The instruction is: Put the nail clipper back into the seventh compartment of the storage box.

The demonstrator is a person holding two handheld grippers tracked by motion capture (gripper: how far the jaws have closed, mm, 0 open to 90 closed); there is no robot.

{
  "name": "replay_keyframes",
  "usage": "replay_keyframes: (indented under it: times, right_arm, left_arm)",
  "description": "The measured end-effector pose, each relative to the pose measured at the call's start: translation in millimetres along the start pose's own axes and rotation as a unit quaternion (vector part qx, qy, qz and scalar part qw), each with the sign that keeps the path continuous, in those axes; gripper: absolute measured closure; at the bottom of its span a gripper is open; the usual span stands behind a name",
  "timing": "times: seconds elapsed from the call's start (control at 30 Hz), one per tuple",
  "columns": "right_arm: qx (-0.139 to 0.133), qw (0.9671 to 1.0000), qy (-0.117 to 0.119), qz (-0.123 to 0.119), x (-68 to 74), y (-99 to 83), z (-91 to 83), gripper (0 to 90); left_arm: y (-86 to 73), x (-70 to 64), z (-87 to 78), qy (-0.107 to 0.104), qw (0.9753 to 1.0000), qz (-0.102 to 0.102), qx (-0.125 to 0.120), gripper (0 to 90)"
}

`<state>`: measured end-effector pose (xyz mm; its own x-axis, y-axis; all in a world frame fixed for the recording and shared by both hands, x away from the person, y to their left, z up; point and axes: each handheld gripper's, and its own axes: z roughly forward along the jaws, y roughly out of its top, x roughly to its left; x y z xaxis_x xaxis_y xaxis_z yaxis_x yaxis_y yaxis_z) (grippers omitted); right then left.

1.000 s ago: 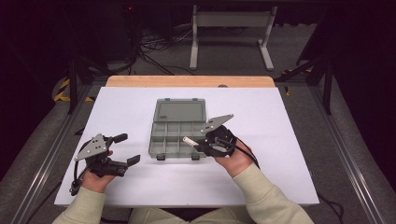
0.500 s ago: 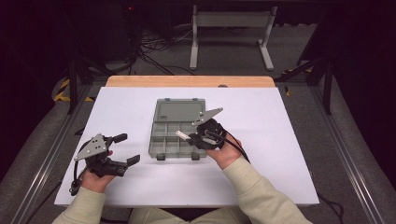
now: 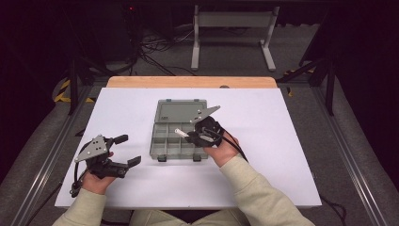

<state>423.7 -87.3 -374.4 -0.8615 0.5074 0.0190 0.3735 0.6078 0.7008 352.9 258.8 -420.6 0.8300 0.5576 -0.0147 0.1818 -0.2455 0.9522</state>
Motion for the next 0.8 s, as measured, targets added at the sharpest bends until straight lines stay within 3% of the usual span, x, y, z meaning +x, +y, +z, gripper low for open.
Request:
replay_keyframes:
  times: [0.8]
  right_arm:
    - [0.008, 0.9996, 0.015, 0.023, -1.9, -12.5, 17.8, 77.6]
  left_arm:
    - [-0.3, 0.0, -0.3, 0.001, 1.0000, -0.001, -0.004, 6.7]
